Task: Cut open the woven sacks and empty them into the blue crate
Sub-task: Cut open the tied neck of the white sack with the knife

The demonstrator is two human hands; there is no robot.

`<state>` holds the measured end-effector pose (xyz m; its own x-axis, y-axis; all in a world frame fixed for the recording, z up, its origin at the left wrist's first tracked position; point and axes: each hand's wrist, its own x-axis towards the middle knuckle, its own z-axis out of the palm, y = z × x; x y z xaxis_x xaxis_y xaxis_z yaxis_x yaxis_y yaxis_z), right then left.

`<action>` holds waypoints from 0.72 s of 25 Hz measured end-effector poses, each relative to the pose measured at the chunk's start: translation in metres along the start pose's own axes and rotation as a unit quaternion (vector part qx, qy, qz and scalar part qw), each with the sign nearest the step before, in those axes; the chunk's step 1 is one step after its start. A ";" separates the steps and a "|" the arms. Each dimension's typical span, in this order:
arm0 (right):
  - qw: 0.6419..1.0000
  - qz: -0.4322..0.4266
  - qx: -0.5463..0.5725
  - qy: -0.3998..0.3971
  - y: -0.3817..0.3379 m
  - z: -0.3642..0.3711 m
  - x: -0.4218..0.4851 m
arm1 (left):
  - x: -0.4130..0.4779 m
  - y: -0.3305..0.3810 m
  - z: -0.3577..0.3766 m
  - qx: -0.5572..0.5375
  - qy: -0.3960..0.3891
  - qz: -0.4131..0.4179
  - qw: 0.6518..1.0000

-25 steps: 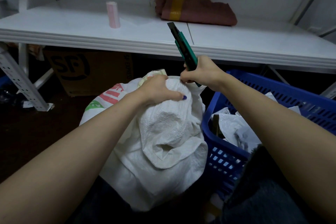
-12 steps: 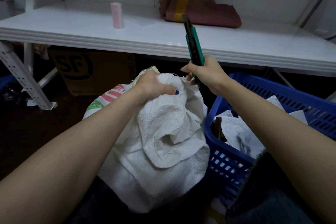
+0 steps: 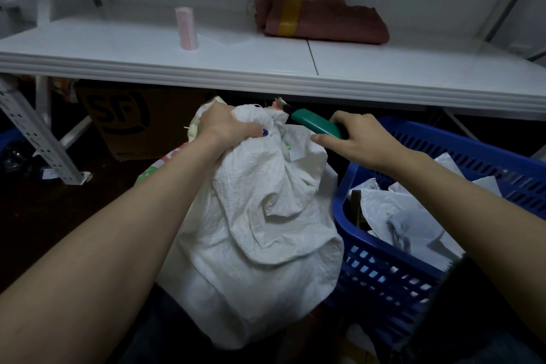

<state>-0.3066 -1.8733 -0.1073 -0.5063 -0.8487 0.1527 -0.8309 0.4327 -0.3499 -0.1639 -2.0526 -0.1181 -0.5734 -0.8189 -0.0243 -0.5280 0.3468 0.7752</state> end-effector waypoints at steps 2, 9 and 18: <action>1.000 -0.023 -0.008 -0.004 -0.004 0.002 0.000 | 0.000 0.001 0.004 0.021 -0.002 0.013 1.000; 0.999 -0.039 0.016 -0.022 -0.018 0.005 0.005 | 0.002 -0.001 0.005 0.020 -0.005 0.038 0.999; 0.997 -0.003 0.062 -0.051 -0.016 0.005 0.003 | 0.005 -0.001 0.008 0.059 -0.007 0.067 0.996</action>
<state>-0.2937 -1.8847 -0.1060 -0.4709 -0.8800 0.0625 -0.7954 0.3929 -0.4616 -0.1715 -2.0531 -0.1242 -0.6514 -0.7560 0.0653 -0.5159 0.5043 0.6925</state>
